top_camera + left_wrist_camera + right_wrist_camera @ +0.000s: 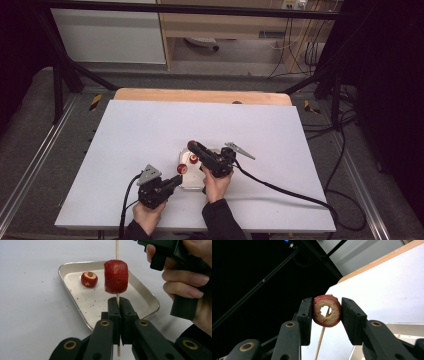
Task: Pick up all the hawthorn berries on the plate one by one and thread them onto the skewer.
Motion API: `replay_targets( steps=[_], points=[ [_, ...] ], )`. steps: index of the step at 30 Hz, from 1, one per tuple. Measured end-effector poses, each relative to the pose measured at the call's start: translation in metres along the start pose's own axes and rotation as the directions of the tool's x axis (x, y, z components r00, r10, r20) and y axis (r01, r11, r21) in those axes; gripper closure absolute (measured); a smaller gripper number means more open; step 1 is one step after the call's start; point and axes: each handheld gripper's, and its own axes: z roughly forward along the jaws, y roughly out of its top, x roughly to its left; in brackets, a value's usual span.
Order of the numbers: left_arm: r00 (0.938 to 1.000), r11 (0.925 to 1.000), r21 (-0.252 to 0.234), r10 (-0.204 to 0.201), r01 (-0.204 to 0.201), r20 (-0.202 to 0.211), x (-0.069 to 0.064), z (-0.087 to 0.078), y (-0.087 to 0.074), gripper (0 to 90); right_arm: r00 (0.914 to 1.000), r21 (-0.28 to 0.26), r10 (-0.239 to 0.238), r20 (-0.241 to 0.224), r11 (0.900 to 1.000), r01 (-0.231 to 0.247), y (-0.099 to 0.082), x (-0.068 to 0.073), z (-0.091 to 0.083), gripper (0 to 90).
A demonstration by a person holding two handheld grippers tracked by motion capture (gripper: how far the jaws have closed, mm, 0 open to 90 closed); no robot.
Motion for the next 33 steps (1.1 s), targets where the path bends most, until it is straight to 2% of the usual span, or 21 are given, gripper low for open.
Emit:
replay_targets(
  steps=[3,5,8,12,13,16,20,28,31,33],
  points=[
    [0.9999,0.9999,-0.01,-0.011,0.011,0.008,-0.005,0.002,-0.001,88.1,0.9999,-0.013,0.009,-0.005,0.9999,-0.009,0.0,0.0,0.0,62.6],
    [1.0,0.9999,-0.015,-0.001,0.001,0.003,-0.008,0.003,-0.002,87.6,0.9997,-0.018,0.025,-0.007,0.9995,-0.025,-0.001,0.0,0.0,62.7],
    [0.9999,0.9995,-0.029,-0.015,0.015,-0.002,-0.012,0.004,-0.003,87.3,0.9997,-0.023,0.023,-0.008,0.9995,-0.023,-0.001,-0.001,0.0,62.7],
    [0.9992,0.998,-0.052,-0.038,0.037,-0.015,-0.008,0.003,0.0,88.6,0.9998,-0.028,0.016,-0.013,0.9995,-0.016,0.002,0.002,-0.002,62.8],
    [0.9993,0.9979,-0.056,-0.035,0.034,-0.014,-0.007,0.002,0.001,88.7,0.9998,-0.031,0.016,-0.009,0.9994,-0.016,0.003,0.003,-0.002,62.9],
    [0.9996,0.9983,-0.057,0.012,-0.014,-0.027,-0.011,0.001,0.002,88.9,0.9996,-0.031,0.024,-0.012,0.9992,-0.024,0.006,0.004,-0.003,62.9],
    [0.9996,0.9987,-0.05,0.011,-0.012,-0.025,-0.011,0.0,-0.001,88.9,0.9995,-0.034,0.028,-0.014,0.999,-0.028,0.007,0.004,-0.003,63.0],
    [0.9997,0.9975,-0.07,-0.017,0.015,-0.018,-0.013,0.001,-0.001,88.8,0.9993,-0.039,0.032,-0.021,0.9987,-0.033,0.006,0.004,-0.002,63.0],
    [0.9988,0.9965,-0.067,-0.05,0.049,-0.005,-0.014,0.004,-0.001,88.8,0.9992,-0.04,0.037,-0.017,0.9985,-0.038,0.002,0.002,-0.001,63.0],
    [0.9986,0.9956,-0.078,-0.053,0.052,-0.01,-0.014,0.005,0.001,88.8,0.9989,-0.033,0.039,-0.025,0.9986,-0.04,0.001,0.001,0.0,63.1]
  ],
)
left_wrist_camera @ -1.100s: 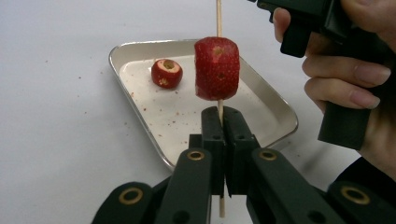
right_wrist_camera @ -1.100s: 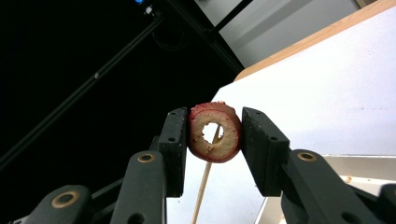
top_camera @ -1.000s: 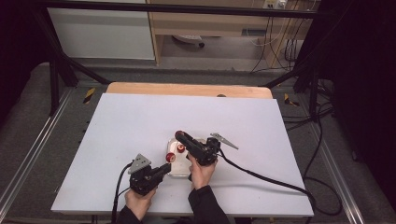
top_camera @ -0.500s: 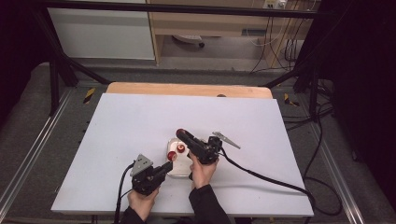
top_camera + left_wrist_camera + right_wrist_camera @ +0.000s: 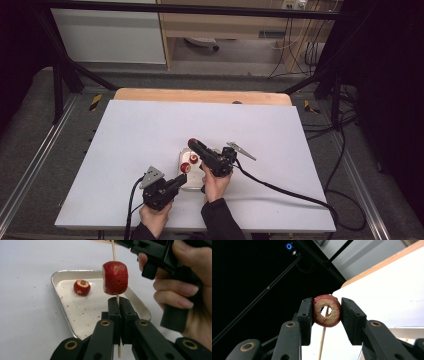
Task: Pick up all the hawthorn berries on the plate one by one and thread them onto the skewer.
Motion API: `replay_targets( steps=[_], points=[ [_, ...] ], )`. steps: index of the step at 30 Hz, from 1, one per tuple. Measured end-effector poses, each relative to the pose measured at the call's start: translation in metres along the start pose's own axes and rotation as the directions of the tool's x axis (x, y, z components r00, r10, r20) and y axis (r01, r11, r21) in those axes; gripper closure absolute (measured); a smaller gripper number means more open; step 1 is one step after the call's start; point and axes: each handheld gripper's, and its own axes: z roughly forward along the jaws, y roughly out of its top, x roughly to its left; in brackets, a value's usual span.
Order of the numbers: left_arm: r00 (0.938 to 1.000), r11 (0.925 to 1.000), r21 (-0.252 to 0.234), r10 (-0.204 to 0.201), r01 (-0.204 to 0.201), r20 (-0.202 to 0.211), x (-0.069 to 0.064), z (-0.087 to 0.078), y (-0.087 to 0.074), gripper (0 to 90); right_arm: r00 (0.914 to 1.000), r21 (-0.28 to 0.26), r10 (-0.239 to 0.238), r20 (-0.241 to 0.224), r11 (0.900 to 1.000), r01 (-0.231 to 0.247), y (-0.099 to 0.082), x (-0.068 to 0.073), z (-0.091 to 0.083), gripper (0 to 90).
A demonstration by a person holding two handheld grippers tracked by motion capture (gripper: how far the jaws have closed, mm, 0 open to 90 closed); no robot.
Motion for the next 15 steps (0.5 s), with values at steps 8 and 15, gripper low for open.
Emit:
replay_targets(
  steps=[8,15],
  points=[
    [1.0,1.0,-0.007,-0.003,0.003,-0.007,0.006,0.009,0.009,88.7,1.0,0.046,0.001,-0.003,0.9989,-0.001,-0.006,0.001,-0.002,63.0],
    [1.0,1.0,0.005,0.001,-0.001,0.0,0.01,0.014,0.012,88.7,0.9998,0.056,-0.017,0.002,0.9983,0.017,-0.01,0.0,-0.002,62.8]
  ],
)
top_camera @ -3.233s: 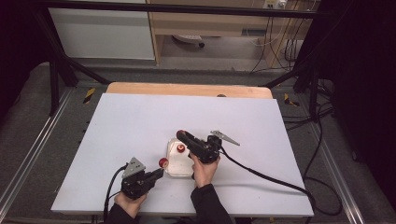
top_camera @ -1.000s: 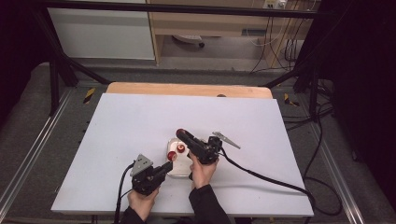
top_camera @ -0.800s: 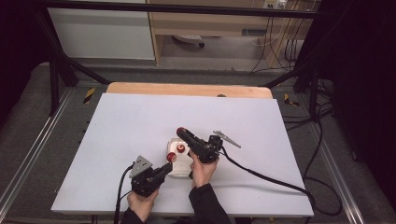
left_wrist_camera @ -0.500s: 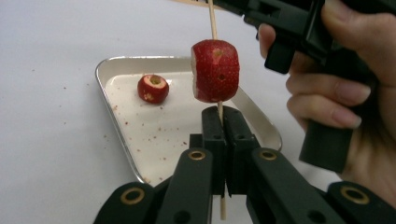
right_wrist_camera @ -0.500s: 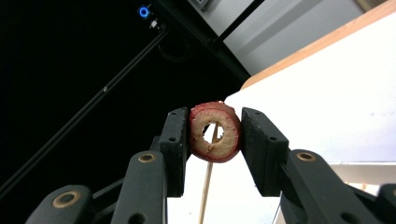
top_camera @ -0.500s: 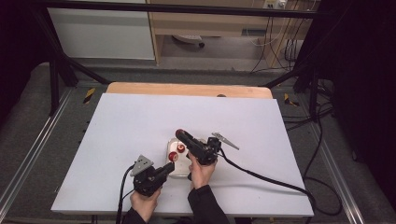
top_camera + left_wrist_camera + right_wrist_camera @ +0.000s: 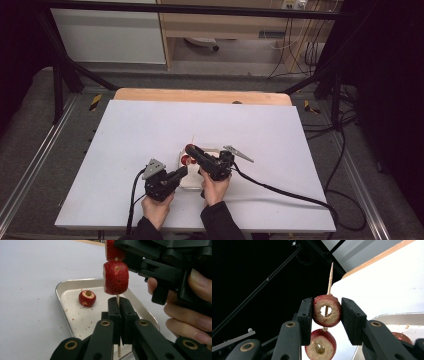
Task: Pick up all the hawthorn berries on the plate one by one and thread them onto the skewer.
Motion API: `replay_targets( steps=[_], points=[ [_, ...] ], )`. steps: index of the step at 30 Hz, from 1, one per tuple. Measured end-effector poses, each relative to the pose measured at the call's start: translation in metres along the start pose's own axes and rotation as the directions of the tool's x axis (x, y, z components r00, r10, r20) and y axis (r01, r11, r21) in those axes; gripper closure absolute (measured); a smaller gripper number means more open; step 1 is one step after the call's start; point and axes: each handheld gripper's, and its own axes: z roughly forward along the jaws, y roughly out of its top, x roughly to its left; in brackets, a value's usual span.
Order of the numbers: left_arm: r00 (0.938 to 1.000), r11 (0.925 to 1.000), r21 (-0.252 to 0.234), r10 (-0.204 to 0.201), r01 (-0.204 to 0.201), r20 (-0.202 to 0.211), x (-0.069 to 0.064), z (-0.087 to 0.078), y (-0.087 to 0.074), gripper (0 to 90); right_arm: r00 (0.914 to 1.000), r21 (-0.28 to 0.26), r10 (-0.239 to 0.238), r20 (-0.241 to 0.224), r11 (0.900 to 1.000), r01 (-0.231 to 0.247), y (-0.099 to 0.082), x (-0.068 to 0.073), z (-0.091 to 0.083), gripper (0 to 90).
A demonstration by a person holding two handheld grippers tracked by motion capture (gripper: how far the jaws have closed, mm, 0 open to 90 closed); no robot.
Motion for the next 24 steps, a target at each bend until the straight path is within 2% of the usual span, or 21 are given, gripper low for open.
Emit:
replay_targets(
  steps=[5,8,12,15,19,21,24],
  points=[
    [0.9998,0.9998,0.013,0.015,-0.015,0.012,0.004,-0.001,-0.001,88.6,0.9995,0.02,-0.03,0.007,0.9994,0.03,-0.001,0.001,-0.001,61.1],
    [0.9988,0.9987,0.02,0.048,-0.048,0.007,0.008,-0.006,0.0,88.6,0.9979,0.052,-0.065,0.009,0.9966,0.064,0.002,0.002,-0.003,53.7],
    [0.9979,0.9976,0.025,0.064,-0.064,0.015,0.016,-0.015,0.001,88.6,0.9909,0.088,-0.133,0.016,0.9874,0.131,0.009,0.005,-0.009,46.9],
    [0.9957,0.9954,0.029,0.091,-0.092,0.013,0.02,-0.022,0.003,88.6,0.9837,0.14,-0.177,0.031,0.9752,0.171,0.014,0.004,-0.015,40.7],
    [0.9891,0.9879,0.047,0.147,-0.147,0.011,0.026,-0.033,0.004,88.5,0.9685,0.221,-0.244,0.049,0.9482,0.228,0.02,0.001,-0.021,33.7],
    [0.9851,0.983,0.064,0.171,-0.172,0.014,0.029,-0.038,0.004,88.5,0.9551,0.27,-0.291,0.057,0.9255,0.266,0.022,0.001,-0.023,30.2],
    [0.9754,0.9703,0.102,0.22,-0.22,0.005,0.034,-0.044,0.002,88.4,0.9376,0.336,-0.342,0.06,0.8916,0.304,0.025,-0.002,-0.025,25.0]
  ],
)
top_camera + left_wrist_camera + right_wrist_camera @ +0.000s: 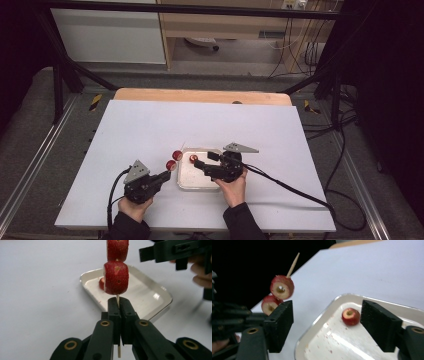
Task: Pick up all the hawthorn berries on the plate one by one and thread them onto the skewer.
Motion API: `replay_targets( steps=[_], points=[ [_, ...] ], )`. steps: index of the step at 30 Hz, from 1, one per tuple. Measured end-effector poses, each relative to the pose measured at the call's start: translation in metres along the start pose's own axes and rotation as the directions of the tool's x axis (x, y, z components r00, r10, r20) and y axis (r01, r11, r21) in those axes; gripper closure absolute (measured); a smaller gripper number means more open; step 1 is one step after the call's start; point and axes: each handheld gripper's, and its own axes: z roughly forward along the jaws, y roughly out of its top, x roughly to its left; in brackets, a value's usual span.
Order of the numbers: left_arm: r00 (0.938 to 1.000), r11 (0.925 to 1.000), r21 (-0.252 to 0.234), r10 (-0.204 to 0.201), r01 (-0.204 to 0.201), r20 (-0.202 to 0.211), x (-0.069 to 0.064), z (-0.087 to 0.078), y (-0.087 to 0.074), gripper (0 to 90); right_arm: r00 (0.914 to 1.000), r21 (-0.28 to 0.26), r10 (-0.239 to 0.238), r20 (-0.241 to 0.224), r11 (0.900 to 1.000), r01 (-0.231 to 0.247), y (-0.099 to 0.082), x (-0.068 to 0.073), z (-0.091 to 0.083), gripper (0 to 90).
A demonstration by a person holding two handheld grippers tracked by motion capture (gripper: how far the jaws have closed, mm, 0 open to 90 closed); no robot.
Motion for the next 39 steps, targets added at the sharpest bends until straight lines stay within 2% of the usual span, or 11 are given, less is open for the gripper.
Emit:
replay_targets(
  steps=[6,11,13,17,20,24,25,29,34,35,39],
  points=[
    [0.9987,0.9975,0.05,0.05,-0.049,-0.008,0.01,-0.014,-0.006,88.2,0.9958,0.121,-0.087,0.028,0.9892,0.083,0.003,-0.006,-0.004,16.8],
    [0.9983,0.9959,0.07,0.056,-0.057,0.014,0.014,-0.018,-0.008,88.2,0.9948,0.182,-0.097,0.031,0.9791,0.09,0.012,-0.01,-0.007,14.3],
    [0.998,0.9958,0.07,0.057,-0.059,0.026,0.016,-0.019,-0.009,88.1,0.9907,0.216,-0.128,0.046,0.9695,0.115,0.017,-0.01,-0.007,13.4],
    [0.9974,0.9934,0.09,0.07,-0.071,0.015,0.018,-0.017,-0.011,88.1,0.982,0.295,-0.181,0.056,0.9427,0.157,0.029,-0.008,-0.002,13.3],
    [0.9973,0.9932,0.092,0.071,-0.072,0.016,0.02,-0.017,-0.01,88.1,0.971,0.37,-0.233,0.052,0.9075,0.198,0.037,-0.005,0.008,13.9],
    [0.9978,0.9931,0.096,0.066,-0.067,0.008,0.024,-0.016,-0.01,88.1,0.9458,0.48,-0.322,0.041,0.8367,0.264,0.046,-0.002,0.027,16.5],
    [0.9977,0.9931,0.096,0.068,-0.068,0.007,0.025,-0.016,-0.01,88.1,0.9417,0.499,-0.334,0.041,0.8234,0.27,0.048,-0.001,0.032,17.5],
    [0.9975,0.9924,0.101,0.071,-0.071,0.004,0.026,-0.016,-0.01,88.1,0.936,0.557,-0.351,0.027,0.7824,0.278,0.055,0.0,0.049,24.1],
    [0.9973,0.9919,0.104,0.074,-0.074,0.005,0.025,-0.015,-0.01,88.1,0.9217,0.612,-0.388,0.007,0.7303,0.303,0.063,0.003,0.068,31.7],
    [0.9972,0.9917,0.104,0.075,-0.075,0.005,0.025,-0.015,-0.01,88.1,0.9169,0.624,-0.399,-0.002,0.7159,0.313,0.064,0.003,0.072,33.5],
    [0.9972,0.9914,0.107,0.075,-0.075,0.005,0.024,-0.014,-0.01,88.1,0.9109,0.659,-0.412,-0.023,0.6787,0.324,0.067,0.004,0.086,39.6]
  ],
)
